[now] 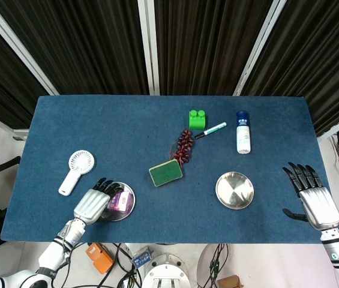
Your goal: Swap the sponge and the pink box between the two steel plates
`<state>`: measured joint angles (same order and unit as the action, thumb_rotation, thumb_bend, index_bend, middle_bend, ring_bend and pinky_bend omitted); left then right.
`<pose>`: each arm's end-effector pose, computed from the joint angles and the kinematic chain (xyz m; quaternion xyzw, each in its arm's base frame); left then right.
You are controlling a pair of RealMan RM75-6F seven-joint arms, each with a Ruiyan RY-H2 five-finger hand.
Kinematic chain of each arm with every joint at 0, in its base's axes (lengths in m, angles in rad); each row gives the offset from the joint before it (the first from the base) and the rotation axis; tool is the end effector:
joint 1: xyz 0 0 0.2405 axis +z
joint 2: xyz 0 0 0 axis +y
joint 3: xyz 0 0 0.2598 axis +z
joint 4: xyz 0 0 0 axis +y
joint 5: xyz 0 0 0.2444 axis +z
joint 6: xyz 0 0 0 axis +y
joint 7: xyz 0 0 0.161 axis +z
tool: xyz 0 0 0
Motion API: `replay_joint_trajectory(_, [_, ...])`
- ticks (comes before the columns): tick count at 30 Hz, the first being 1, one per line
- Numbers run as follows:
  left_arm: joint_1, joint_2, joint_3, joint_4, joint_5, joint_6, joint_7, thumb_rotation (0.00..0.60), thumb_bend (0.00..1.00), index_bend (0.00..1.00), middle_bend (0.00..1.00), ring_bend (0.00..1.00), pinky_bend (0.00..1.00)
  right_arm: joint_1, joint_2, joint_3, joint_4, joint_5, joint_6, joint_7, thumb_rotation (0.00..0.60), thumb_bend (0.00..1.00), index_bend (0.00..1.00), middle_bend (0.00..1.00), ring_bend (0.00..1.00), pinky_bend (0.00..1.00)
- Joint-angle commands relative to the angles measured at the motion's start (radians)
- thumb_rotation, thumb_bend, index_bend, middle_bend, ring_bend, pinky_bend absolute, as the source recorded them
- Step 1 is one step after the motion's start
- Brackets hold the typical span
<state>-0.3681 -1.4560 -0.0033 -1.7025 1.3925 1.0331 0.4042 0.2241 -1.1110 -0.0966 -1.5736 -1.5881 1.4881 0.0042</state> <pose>-0.2091 0.2277 -0.0565 -0.7659 -0.4115 -0.3158 0.3799 -0.3116 -0.2093 0.1105 0.6789 -0.3504 0.3833 0.5189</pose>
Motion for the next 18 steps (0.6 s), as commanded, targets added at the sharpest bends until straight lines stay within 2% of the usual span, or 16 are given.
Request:
replay_joint_trajectory(1, [0.001,-0.024,-0.005,0.015,0.003,0.026,-0.003,0.600,0.21,0.29,0.27,0.20,0.05,-0.004,0.001,0.005,-0.001,-0.001,-0.007,-0.002,0.600,0.20,0.00,0.00,0.00,0.06])
replay_joint_trajectory(4, [0.003,-0.040,-0.006,0.027,0.006,0.046,-0.017,0.600,0.27,0.43,0.42,0.33,0.16,-0.007,0.002,0.012,-0.002,-0.002,-0.015,-0.003,0.600,0.20,0.00,0.00,0.00,0.06])
replay_joint_trajectory(8, [0.002,-0.047,-0.010,0.029,0.009,0.062,-0.033,0.600,0.34,0.53,0.51,0.42,0.26,-0.011,0.002,0.021,-0.003,0.002,-0.027,-0.006,0.600,0.20,0.00,0.00,0.00,0.06])
replay_joint_trajectory(13, [-0.003,-0.048,-0.014,0.002,0.048,0.095,-0.059,0.600,0.37,0.56,0.54,0.45,0.37,-0.014,0.003,0.031,-0.008,0.005,-0.040,-0.010,0.600,0.20,0.00,0.00,0.00,0.06])
replay_joint_trajectory(18, [-0.046,-0.074,-0.034,-0.056,0.068,0.071,-0.052,0.600,0.37,0.57,0.55,0.46,0.39,-0.015,0.000,0.041,-0.012,0.006,-0.055,-0.016,0.600,0.20,0.00,0.00,0.00,0.06])
